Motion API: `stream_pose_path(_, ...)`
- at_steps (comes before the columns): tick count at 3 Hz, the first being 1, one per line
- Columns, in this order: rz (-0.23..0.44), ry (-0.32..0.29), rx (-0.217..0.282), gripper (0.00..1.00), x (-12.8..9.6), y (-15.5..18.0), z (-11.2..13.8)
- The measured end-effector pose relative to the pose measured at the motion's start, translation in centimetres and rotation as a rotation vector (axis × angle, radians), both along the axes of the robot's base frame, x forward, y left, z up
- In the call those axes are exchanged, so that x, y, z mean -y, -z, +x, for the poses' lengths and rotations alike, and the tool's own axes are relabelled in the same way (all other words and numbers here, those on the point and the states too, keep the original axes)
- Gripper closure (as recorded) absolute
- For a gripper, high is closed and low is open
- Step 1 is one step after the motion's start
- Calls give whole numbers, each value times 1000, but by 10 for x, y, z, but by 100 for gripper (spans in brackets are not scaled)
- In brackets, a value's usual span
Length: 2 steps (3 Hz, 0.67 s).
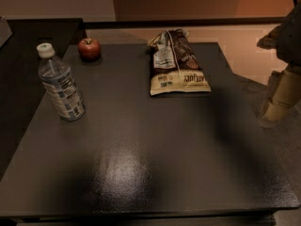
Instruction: Move brown chip bag near blue plastic bottle
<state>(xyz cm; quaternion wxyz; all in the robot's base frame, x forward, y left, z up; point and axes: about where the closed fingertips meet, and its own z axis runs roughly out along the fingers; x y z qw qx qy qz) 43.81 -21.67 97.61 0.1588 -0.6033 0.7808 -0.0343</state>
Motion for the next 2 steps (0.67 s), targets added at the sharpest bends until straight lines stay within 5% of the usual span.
stream_pose_path(2, 12, 8, 28, 0, -13, 1, 7)
